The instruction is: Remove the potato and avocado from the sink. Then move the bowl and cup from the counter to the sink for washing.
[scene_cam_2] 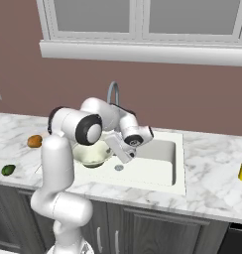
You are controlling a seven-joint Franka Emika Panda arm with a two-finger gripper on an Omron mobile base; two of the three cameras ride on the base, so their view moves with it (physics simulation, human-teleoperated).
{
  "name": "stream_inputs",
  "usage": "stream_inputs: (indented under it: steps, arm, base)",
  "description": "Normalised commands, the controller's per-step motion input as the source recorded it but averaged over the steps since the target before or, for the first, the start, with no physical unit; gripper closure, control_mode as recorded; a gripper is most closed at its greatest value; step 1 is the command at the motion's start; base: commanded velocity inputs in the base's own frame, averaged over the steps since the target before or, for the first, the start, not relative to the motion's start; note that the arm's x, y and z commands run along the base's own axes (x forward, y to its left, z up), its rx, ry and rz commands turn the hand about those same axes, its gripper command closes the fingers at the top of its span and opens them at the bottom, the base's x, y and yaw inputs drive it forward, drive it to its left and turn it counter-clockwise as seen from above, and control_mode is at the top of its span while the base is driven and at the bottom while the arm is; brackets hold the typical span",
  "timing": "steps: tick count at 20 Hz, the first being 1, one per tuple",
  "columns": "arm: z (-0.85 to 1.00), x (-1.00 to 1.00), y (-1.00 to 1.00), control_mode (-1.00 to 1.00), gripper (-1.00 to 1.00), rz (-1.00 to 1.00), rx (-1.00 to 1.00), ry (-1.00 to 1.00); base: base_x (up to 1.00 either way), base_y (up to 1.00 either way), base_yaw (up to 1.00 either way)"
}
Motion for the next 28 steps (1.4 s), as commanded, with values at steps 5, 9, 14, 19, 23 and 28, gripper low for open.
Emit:
stream_inputs:
  steps: [5,9,14,19,23,28]
  arm:
    - [-0.18,0.17,0.07,-1.00,1.00,0.00,0.00,0.00]
    - [-0.19,0.15,0.04,-1.00,1.00,0.00,0.00,0.00]
    - [-0.21,0.16,0.02,-1.00,1.00,0.00,0.00,0.00]
    - [-0.24,0.17,0.00,-1.00,1.00,0.00,0.00,0.00]
    - [-0.23,0.15,0.00,-1.00,1.00,0.00,0.00,0.00]
    - [-0.23,0.14,0.02,-1.00,1.00,0.00,0.00,0.00]
  base:
    - [0.00,0.00,0.00]
    - [0.00,0.00,0.00]
    - [0.00,0.00,0.00]
    - [0.00,0.00,0.00]
    - [0.00,0.00,0.00]
    - [0.00,0.00,0.00]
